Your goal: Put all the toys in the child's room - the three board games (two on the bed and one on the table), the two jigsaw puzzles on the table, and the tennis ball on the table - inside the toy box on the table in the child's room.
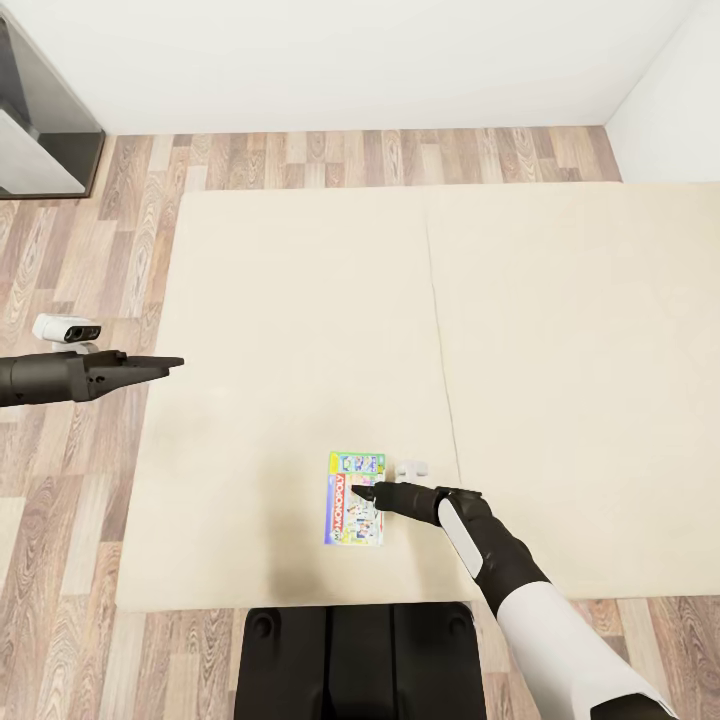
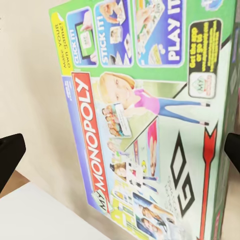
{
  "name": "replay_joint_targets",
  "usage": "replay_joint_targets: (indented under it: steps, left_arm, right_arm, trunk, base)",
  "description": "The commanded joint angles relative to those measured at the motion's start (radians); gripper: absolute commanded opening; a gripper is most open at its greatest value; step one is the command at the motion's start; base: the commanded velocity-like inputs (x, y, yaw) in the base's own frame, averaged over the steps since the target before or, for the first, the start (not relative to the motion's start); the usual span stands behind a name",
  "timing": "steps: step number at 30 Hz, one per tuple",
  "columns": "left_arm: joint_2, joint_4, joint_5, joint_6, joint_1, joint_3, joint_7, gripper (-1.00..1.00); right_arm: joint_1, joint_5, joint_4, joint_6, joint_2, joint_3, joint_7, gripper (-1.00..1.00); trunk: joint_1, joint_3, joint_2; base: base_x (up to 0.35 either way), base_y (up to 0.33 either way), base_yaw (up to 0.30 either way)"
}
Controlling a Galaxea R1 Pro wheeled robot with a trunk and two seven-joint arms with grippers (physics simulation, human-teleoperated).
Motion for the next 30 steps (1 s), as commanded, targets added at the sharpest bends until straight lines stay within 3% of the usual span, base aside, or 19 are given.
replay_joint_targets:
  steps: [1,30]
  left_arm:
    - [0.000,0.000,0.000,0.011,0.000,0.000,-0.004,1.00]
    - [0.001,0.001,0.000,0.011,0.000,0.000,-0.003,1.00]
  right_arm:
    - [0.000,-0.004,-0.001,0.006,0.000,0.000,0.000,1.00]
    - [0.000,-0.005,-0.001,0.006,0.000,0.000,0.000,1.00]
  trunk:
    - [0.001,-0.001,-0.001]
    - [0.001,-0.001,-0.001]
  base:
    - [0.000,0.003,0.000]
    - [-0.008,0.033,0.000]
